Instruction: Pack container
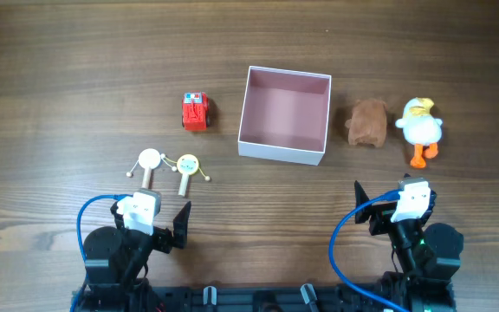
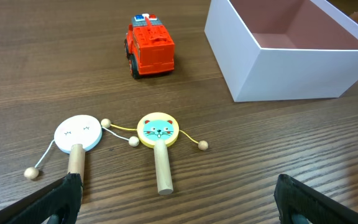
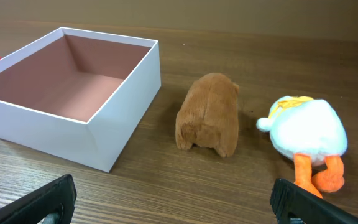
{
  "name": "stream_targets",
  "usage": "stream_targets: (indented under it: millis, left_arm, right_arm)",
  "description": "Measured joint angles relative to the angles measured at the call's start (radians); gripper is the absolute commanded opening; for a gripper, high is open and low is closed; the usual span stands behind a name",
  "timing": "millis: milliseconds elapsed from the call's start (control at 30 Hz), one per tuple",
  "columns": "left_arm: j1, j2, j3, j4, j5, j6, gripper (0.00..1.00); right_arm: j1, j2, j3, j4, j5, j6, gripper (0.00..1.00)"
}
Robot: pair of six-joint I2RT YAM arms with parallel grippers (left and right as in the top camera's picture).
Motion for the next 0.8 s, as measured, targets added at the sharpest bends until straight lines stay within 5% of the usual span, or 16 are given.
stream_targets:
  millis: [800]
  left_arm:
    - [0.000, 0.000, 0.000, 0.007, -0.017, 0.015, 1.00]
  right_arm:
    - [0.000, 0.000, 0.000, 0.002, 0.000, 0.000, 1.00]
